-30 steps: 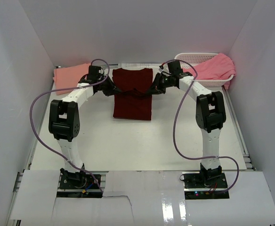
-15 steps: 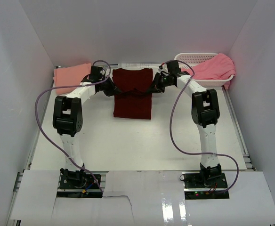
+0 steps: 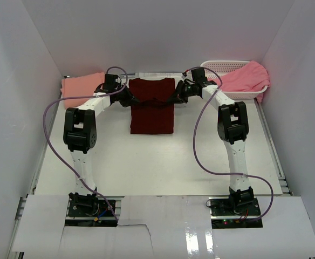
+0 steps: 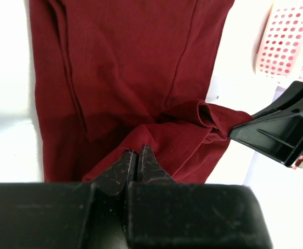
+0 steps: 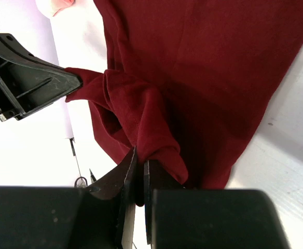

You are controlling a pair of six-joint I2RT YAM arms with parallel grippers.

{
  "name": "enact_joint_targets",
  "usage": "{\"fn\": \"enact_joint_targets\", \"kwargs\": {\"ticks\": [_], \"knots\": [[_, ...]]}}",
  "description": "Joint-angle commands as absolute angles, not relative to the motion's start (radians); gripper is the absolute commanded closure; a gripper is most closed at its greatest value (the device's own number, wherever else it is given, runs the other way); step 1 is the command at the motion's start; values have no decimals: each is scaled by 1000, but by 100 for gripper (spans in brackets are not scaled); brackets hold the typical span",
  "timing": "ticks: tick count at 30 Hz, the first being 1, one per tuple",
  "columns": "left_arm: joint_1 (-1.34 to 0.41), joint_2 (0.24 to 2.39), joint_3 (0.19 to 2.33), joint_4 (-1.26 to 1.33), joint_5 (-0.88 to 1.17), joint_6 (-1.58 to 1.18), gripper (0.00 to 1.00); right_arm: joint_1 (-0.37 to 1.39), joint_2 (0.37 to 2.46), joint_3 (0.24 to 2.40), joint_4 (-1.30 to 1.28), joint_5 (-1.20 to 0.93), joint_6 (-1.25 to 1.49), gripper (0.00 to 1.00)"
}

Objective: Fold and stack the t-shirts

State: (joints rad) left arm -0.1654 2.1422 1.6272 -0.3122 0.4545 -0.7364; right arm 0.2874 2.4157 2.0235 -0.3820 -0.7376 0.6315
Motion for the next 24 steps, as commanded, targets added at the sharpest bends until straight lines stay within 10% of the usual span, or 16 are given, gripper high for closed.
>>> {"fn": "enact_joint_targets", "kwargs": {"ticks": [1, 18, 24], "knots": [[-156, 2146, 1669, -275, 457, -721, 100, 276, 2428, 2060, -322, -767, 652, 92], [-149, 2134, 1678, -244, 459, -733, 99, 268, 2441, 2075, -178, -810, 716, 92], [-147, 2092, 1632, -170, 456, -738, 60, 267, 2418, 2043, -91, -824, 739, 50]]}}
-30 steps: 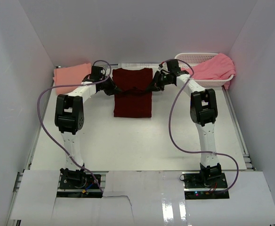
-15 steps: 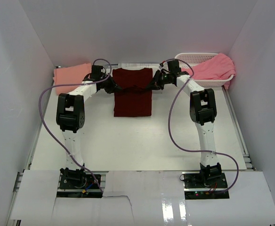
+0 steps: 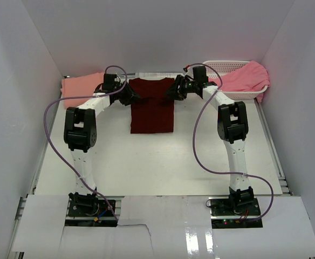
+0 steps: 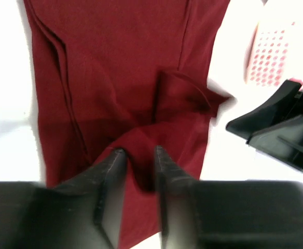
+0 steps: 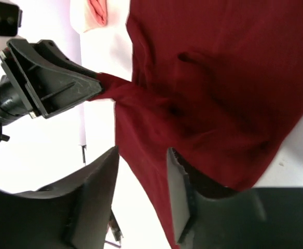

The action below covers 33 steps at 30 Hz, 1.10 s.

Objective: Fold and stack the t-shirts

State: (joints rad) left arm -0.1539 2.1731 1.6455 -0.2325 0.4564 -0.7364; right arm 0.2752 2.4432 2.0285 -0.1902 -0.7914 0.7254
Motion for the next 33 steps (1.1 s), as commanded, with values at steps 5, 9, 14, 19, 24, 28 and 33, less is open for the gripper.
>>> {"fn": "enact_joint_targets", "kwargs": {"ticks": [5, 9, 14, 19, 24, 28, 33], "knots": [[-146, 1968, 1528, -59, 373, -738, 14, 265, 2333, 1939, 92, -811, 746, 37], [-147, 1873, 1479, -15, 291, -710, 8, 265, 2270, 1853, 152, -790, 727, 34], [-147, 1781, 1462, -51, 314, -649, 9, 267, 2214, 1735, 121, -807, 681, 39], [-149, 1704, 1297, -8, 429, -643, 12, 270, 2112, 1560, 62, -761, 606, 42], [-150, 1678, 1143, 52, 433, -644, 13, 275, 2059, 1462, -75, -687, 509, 40], [-152, 1675, 1059, 71, 431, -650, 12, 275, 2048, 1444, -173, -615, 468, 35], [-158, 1684, 994, 63, 425, -644, 3, 276, 2074, 1433, -225, -655, 469, 33]]}}
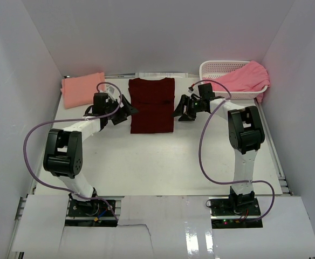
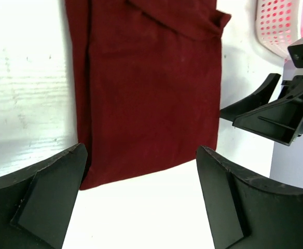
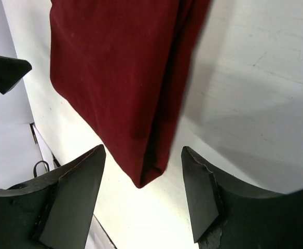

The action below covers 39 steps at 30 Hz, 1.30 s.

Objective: Fold and stack the t-shirts

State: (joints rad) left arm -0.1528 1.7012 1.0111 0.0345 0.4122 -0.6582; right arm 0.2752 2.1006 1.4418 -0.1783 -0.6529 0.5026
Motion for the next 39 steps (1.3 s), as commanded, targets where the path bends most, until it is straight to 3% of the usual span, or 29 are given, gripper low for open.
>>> {"fn": "enact_joint_targets", "kwargs": {"ticks": [1, 17, 18, 19, 21, 23, 25, 26, 31, 35, 39], "knots": [[-158, 1687, 986, 63, 425, -644, 3, 279, 2078, 1422, -224, -664, 477, 33], [-225, 1854, 1017, 126, 448, -676, 10, 333, 2181, 1439, -189, -706, 531, 37], [-224, 1871, 1023, 126, 448, -675, 11, 334, 2189, 1445, -189, -706, 534, 41], [-225, 1876, 1032, 123, 448, -673, 12, 333, 2192, 1445, -189, -706, 534, 54], [-226, 1885, 1035, 121, 442, -670, 14, 334, 2189, 1440, -178, -703, 537, 69], [-225, 1894, 1032, 118, 437, -666, 17, 333, 2189, 1433, -173, -706, 540, 92], [-225, 1905, 1032, 112, 445, -657, 29, 333, 2191, 1431, -173, -707, 538, 92], [-227, 1908, 1032, 112, 445, -654, 29, 334, 2191, 1430, -173, -706, 537, 92], [-229, 1910, 1022, 74, 436, -634, 67, 333, 2184, 1417, -173, -709, 534, 92], [-235, 1887, 997, 54, 436, -626, 80, 334, 2168, 1398, -176, -713, 526, 92], [-245, 1841, 960, 38, 434, -626, 83, 334, 2140, 1355, -190, -710, 511, 92]]}}
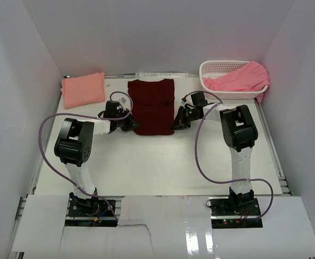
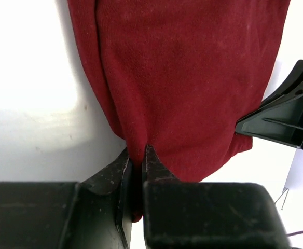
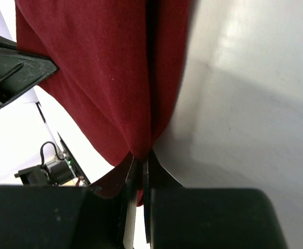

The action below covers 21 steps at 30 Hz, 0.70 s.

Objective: Fold and stack the t-shirts

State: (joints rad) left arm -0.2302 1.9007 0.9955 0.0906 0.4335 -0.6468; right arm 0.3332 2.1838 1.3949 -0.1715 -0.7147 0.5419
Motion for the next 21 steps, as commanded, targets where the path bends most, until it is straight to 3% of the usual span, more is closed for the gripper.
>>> {"fn": "enact_joint_targets", "kwargs": {"ticks": [1, 21], "knots": [[-253, 1832, 939, 32, 436, -626, 83, 333, 2131, 1341, -192, -710, 508, 92], [-443, 1399, 561, -73, 379, -773, 83, 370, 1674, 752, -104, -689, 526, 92]]}}
